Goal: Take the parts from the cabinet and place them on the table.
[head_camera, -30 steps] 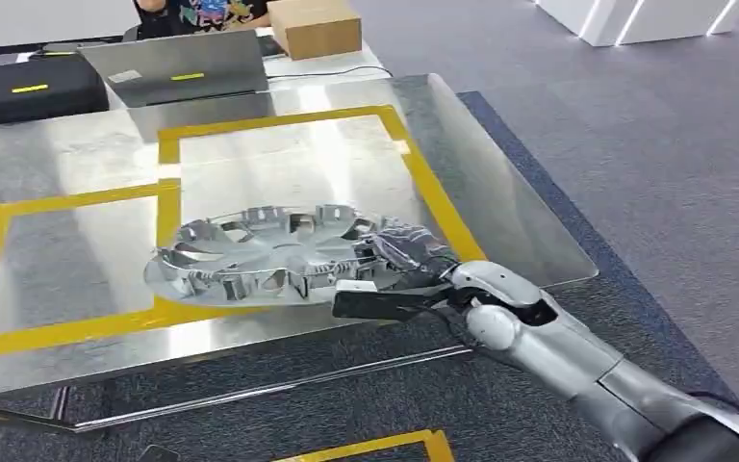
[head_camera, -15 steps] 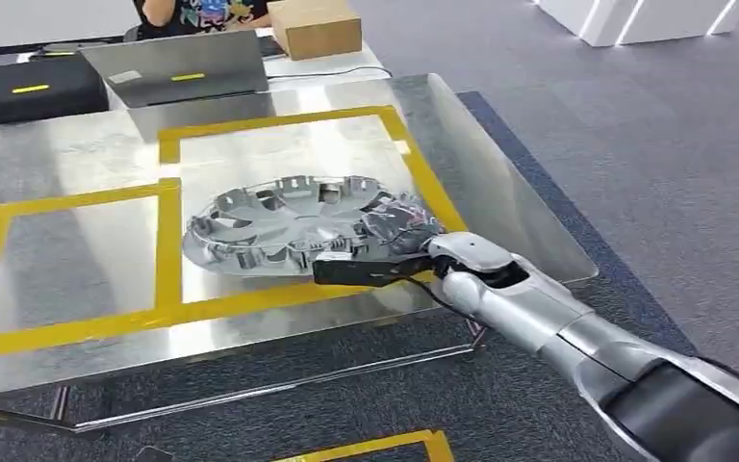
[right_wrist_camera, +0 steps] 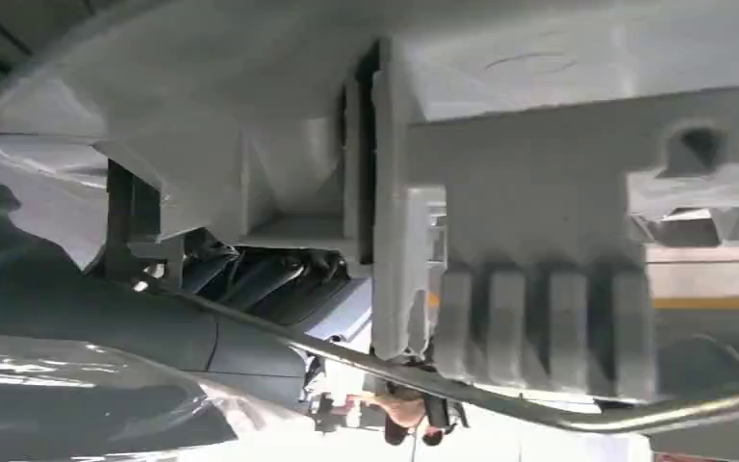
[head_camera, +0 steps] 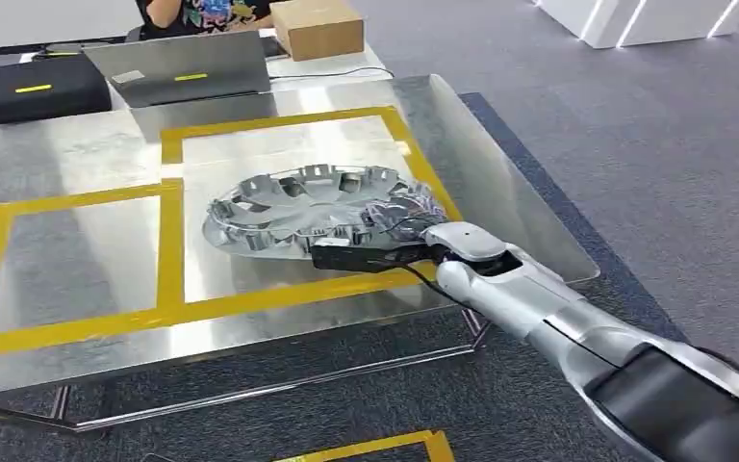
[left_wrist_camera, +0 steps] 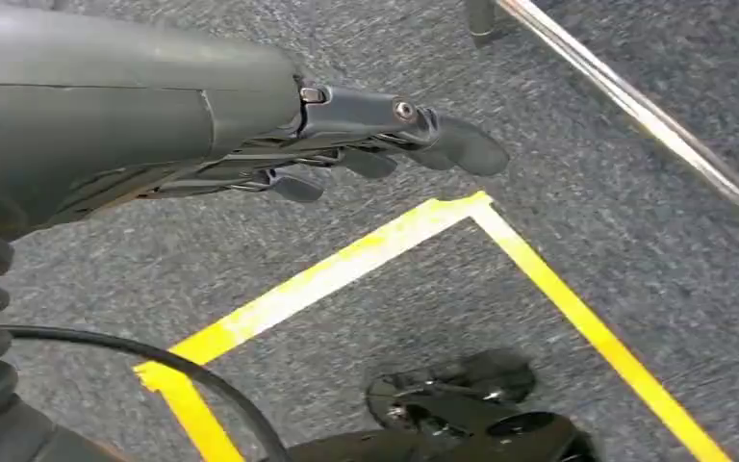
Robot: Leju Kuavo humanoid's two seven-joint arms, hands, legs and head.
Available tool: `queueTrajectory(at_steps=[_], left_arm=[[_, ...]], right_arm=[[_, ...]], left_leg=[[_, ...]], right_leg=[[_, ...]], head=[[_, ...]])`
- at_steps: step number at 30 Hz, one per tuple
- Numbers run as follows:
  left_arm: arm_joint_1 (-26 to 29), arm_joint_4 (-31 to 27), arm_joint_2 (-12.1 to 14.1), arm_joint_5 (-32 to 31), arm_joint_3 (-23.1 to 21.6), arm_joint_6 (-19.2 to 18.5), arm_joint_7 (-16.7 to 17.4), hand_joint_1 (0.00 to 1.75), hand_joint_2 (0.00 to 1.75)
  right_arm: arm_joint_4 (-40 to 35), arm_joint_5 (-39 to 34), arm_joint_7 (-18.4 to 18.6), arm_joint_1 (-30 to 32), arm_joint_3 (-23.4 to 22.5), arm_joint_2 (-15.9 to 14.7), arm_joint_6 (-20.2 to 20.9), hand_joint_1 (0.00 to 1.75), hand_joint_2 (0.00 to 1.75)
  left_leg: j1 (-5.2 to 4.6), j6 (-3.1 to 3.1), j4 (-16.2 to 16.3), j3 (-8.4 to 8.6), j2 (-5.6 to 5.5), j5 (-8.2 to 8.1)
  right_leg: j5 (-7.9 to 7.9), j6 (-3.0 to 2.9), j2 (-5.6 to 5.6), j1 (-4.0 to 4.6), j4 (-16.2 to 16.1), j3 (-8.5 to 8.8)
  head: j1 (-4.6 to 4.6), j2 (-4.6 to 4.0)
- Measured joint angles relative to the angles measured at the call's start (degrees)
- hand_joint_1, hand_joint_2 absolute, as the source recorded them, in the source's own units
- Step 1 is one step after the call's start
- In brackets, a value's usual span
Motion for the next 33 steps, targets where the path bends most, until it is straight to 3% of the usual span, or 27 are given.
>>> queueTrajectory(at_steps=[6, 7, 20, 27, 33], left_arm=[[0.07, -0.52, -0.37, -1.92, 0.07, 0.42, -1.38, 0.00, 1.75], [0.03, -0.55, -0.41, -1.94, 0.07, 0.42, -1.44, 0.00, 0.00], [0.20, -1.59, -1.53, -3.52, 0.70, 2.03, -1.31, 0.00, 0.00], [0.89, -2.88, -2.64, -6.25, 1.86, 2.16, -1.90, 0.00, 0.00], [0.22, -2.93, -3.08, -7.98, 3.37, 2.32, -3.39, 0.00, 0.00]], right_arm=[[2.07, 1.00, -0.50, 0.03, 0.46, 1.46, -0.52, 0.00, 0.00], [2.23, 1.00, -0.55, 0.04, 0.46, 1.68, -0.55, 0.00, 0.00], [3.12, 0.50, -2.51, 1.45, 0.48, 2.29, -2.21, 0.00, 0.00], [2.67, 3.04, -3.91, 4.15, 0.39, 2.29, -8.63, 0.00, 0.00], [1.97, 2.18, -4.92, 4.94, 0.35, 2.47, -6.34, 0.00, 0.00]], left_leg=[[0.00, 0.00, 0.00, 0.00, 0.00, 0.00], [0.00, 0.00, 0.00, 0.00, 0.00, 0.00], [0.00, 0.01, 0.00, -0.03, 0.00, -0.03], [0.00, 0.01, 0.00, -0.04, 0.01, -0.04], [0.00, 0.01, 0.00, -0.05, 0.04, -0.04]], right_leg=[[0.00, 0.00, 0.01, 0.00, 0.00, -0.02], [0.00, 0.00, 0.01, 0.00, 0.01, -0.02], [-0.03, -0.02, 0.02, 0.00, 0.00, -0.05], [-0.04, -0.02, 0.03, 0.00, 0.00, -0.06], [-0.04, -0.02, 0.10, 0.01, 0.00, -0.09]], head=[[0.02, 0.00], [0.00, 0.00], [0.00, 0.00], [0.02, 0.00], [0.00, 0.00]])
